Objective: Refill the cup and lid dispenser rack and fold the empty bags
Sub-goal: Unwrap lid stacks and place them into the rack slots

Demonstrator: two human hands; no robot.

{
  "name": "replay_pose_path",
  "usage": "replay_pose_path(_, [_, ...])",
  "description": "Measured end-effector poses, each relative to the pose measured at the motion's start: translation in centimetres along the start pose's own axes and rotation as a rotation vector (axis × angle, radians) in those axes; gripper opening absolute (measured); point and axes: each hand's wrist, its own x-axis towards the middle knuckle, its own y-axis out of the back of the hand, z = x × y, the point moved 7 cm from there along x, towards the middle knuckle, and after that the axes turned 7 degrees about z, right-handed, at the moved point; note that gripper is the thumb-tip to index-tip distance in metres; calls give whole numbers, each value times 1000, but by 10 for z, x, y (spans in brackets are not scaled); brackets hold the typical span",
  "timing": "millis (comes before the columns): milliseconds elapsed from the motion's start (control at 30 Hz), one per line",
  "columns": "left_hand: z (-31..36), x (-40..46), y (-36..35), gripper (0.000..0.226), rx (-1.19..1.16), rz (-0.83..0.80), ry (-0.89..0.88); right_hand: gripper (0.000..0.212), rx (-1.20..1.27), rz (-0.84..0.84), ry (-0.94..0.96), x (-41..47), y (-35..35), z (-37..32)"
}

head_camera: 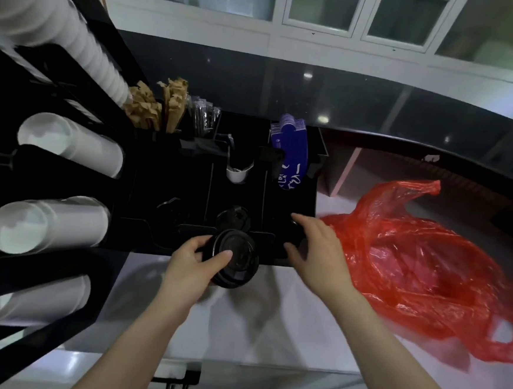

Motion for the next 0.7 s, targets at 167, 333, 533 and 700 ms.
replay_pose_path(167, [-2, -1, 10, 37, -27, -22, -6, 52, -224, -115, 28, 43, -16, 12])
replay_pose_path(333, [-3, 0, 15, 35, -60, -44, -2, 66, -607, -448, 37, 63, -55, 16])
replay_pose_path(533, [-3, 5, 23, 33, -72, -50, -11, 46, -451, -475, -73, 65, -60, 21])
replay_pose_path(700, [-6, 8, 22, 30, -69, -74, -10, 43, -277, -414, -114, 63, -42, 18])
